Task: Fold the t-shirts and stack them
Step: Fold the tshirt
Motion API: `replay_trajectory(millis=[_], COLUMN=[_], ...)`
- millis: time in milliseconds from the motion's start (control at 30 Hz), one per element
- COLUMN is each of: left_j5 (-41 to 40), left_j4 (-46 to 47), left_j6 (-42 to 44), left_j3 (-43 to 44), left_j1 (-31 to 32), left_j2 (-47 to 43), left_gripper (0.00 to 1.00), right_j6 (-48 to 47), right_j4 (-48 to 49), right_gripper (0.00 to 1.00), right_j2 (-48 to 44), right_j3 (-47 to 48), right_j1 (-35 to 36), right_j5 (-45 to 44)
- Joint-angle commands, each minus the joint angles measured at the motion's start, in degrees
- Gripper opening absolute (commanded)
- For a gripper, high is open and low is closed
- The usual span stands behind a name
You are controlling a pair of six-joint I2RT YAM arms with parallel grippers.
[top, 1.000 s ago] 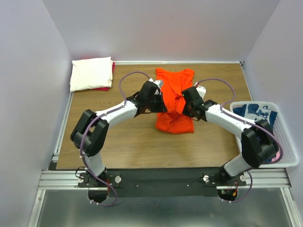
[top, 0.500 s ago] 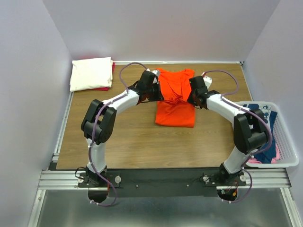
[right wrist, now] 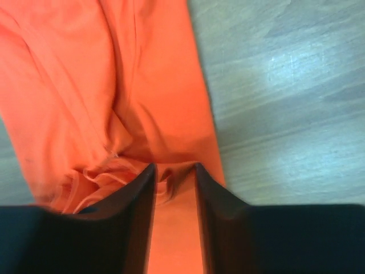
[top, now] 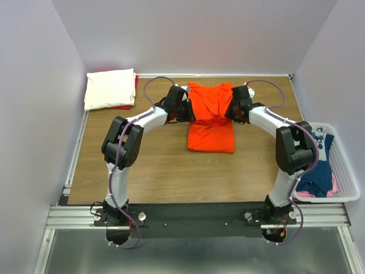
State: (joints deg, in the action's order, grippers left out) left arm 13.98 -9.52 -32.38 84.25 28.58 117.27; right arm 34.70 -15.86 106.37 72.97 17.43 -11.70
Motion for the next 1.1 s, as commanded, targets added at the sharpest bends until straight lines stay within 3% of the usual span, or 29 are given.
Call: replay_trajectory(millis=[0, 133, 233, 333, 400, 633, 767, 1067], left_j5=[0.0, -1.1, -1.0, -0.9, -0.4, -0.8, -0.4, 0.7], left_j4=[1.6, 2.8, 2.8, 3.4, 3.5, 4.3, 6.4, 9.0], left_j6=[1.0, 1.6, 1.4, 0.4, 0.0, -1.5, -2.8, -3.5], left_j3=[1.0, -1.5, -3.6, -6.7, -7.8, -13.7, -18.0, -23.6], left_j1=[-1.4, -2.5, -2.8, -2.7, -2.3, 0.6, 1.8, 3.0], left_j2=[-0.8, -4.3, -6.4, -8.1, -8.6, -10.0, -11.1, -12.4], left_gripper=[0.42, 0.62, 0.61, 0.56, 0.44, 0.2, 0.14, 0.12], right_j6=[-1.6, -2.6, -2.3, -1.9, -2.4, -4.0, -4.6, -4.6], right_j4=[1.2, 1.1, 0.9, 1.1, 1.1, 1.1, 1.1, 1.0], right_gripper=[0.59, 0.64, 0.63, 0.56, 0.48, 0.45, 0.45, 0.4], right_j2=[0.1, -3.1, -6.3, -7.8, -7.6, -3.0, 0.2, 9.2], right_j3=[2.4, 1.4, -1.2, -3.6, -4.1, -0.1, 3.1, 11.8], right_j1=[-0.7, -0.8, -0.8, -0.6, -0.3, 5.1, 8.7, 13.0], right_j5=[2.7, 3.4, 4.1, 6.0, 6.4, 7.7, 7.9, 10.4])
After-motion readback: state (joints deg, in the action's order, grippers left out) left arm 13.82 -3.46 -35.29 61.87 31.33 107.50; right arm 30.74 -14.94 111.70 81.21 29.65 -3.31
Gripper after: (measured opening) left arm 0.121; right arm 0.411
